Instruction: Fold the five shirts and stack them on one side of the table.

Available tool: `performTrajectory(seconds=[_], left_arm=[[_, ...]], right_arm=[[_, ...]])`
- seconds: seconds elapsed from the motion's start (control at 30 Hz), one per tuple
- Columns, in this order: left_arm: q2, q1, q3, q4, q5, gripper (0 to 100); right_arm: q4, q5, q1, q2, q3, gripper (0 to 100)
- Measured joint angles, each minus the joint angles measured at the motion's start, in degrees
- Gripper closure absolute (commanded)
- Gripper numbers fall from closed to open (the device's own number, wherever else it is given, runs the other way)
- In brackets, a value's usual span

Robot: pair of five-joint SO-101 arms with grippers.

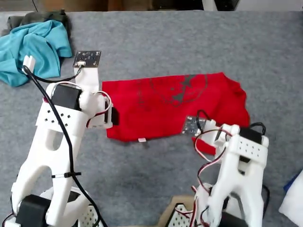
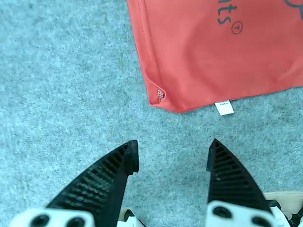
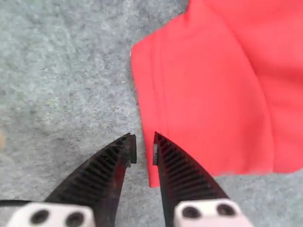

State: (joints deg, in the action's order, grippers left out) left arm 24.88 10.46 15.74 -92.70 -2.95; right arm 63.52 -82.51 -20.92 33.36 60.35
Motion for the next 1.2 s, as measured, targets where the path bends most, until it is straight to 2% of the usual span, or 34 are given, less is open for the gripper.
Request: performTrajectory(seconds=[0.13, 0.63, 0.93, 1.2], left_arm=[[0.00, 0.00, 0.00, 0.00, 0.88, 75], [0.44, 0.00, 2.11, 0.09, 2.55, 76], [0.44, 0.00, 2.11, 0.09, 2.55, 76], [0.44, 0.00, 2.11, 0.09, 3.87, 76]], right_arm=[[-0.18, -0.09, 0.00, -3.52, -1.93, 85.0], [-0.44, -2.90, 0.09, -6.77, -2.90, 84.7], [-7.65, -2.99, 0.09, -14.42, -2.90, 84.6], [-8.88, -2.99, 0.09, -19.43, -3.87, 84.6]])
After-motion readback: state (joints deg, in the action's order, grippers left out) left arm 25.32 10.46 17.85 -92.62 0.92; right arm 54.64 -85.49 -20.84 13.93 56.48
